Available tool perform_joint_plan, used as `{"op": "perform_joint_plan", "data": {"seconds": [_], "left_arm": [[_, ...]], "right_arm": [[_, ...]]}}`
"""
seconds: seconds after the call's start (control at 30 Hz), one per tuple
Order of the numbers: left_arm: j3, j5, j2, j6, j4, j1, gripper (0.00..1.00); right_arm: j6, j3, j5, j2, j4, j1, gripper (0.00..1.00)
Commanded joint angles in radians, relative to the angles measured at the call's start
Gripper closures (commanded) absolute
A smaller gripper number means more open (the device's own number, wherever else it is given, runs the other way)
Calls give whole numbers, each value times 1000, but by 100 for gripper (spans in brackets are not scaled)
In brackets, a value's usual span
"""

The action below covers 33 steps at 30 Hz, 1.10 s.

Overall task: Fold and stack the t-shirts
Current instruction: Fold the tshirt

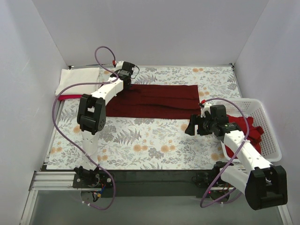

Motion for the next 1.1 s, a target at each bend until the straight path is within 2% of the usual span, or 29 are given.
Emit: {"op": "perform_joint_plan", "data": {"seconds": [0.0,0.4,0.43,0.47,0.6,0.7,0.8,0.9,1.07], "left_arm": [[56,-19,0,47,61,36,100],[106,59,79,78,210,57,98],[104,59,86,79,214,59,94],[104,57,88,78,214,59,80],[92,47,60,68,200,62,57],[75,39,-14,38,161,68,42],[43,44,-128,-23,84,86,39],[-92,57,-238,-97,30,117,39],[-452,151,-470,-177,45,235,41]], "right_arm": [[-17,32,-22,27,34,5,14],[-5,47,7,88,54,5,14],[-2,49,8,91,57,5,14],[0,52,15,96,60,3,14],[3,70,42,116,74,5,14],[1,102,82,139,83,3,15],[3,151,159,172,88,3,16],[1,195,243,224,92,5,19],[-7,290,312,333,115,5,28]]}}
